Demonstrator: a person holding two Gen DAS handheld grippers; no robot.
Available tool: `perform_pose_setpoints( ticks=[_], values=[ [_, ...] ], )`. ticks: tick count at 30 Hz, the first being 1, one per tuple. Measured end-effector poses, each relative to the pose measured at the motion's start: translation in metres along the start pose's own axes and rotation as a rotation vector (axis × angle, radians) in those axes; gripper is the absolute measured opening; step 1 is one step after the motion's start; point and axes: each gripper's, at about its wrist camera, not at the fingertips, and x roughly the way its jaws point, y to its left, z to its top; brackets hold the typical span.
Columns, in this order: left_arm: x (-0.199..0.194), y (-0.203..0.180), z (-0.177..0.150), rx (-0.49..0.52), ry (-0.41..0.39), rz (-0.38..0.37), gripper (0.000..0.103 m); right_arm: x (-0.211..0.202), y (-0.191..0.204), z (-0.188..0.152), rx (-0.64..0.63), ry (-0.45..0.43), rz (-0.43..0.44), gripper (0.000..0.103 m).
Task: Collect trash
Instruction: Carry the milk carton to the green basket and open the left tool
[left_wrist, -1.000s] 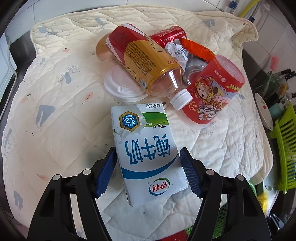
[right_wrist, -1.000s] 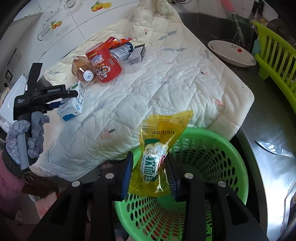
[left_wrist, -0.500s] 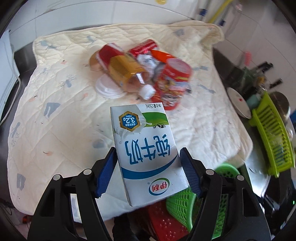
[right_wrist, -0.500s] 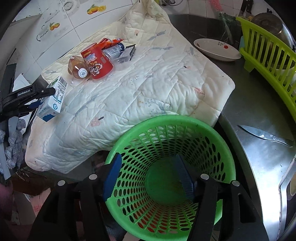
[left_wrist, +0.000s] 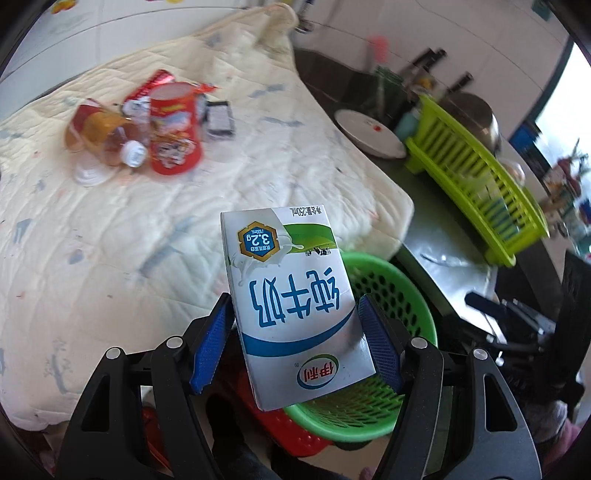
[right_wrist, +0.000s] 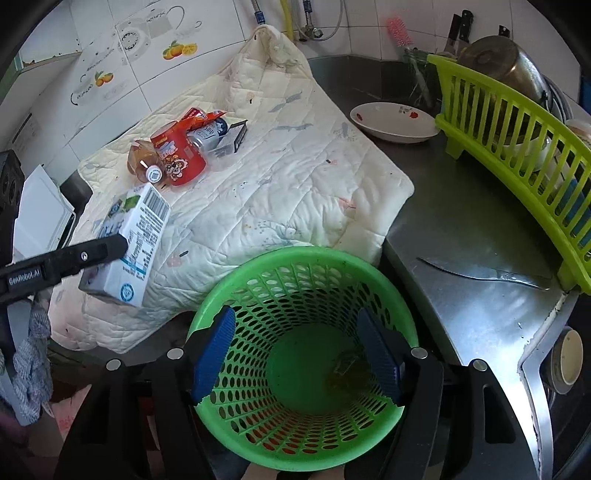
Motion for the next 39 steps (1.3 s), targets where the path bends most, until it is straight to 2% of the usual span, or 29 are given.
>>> perform_pose_setpoints(
  ticks=[10,17,20,22,25,31,39],
  values=[
    [0.058,-0.052,-0.032,0.111,0.153,-0.077,0.069,-0.035,-0.039,-0.016,0.082,-0.060,-0.058,0.068],
    [0.076,-0.089,-0.041,0.178,0.186,-0.141,0.071,-0.052,-0.056,-0.028,0.120,-0.080,-0.082,0.068],
    [0.078,-0.100,-0.040,0.181,0.180,-0.184,0.073,-0.056,-0.061,-0.032,0.133,-0.087,-0.084,0.068],
    [0.079,-0.105,-0.040,0.183,0.179,-0.209,0.079,-0.057,-0.063,-0.033,0.138,-0.088,-0.087,0.068],
    [0.080,-0.107,-0.042,0.178,0.179,-0.225,0.079,-0.059,-0.064,-0.036,0.143,-0.087,-0.082,0.068],
    [0.069,-0.096,-0.039,0.153,0.151,-0.197,0.079,-0.056,-0.059,-0.034,0.123,-0.084,-0.062,0.068],
    [0.039,-0.064,-0.025,0.126,0.057,-0.109,0.079,-0.042,-0.038,-0.021,0.071,-0.072,-0.023,0.068]
  ],
)
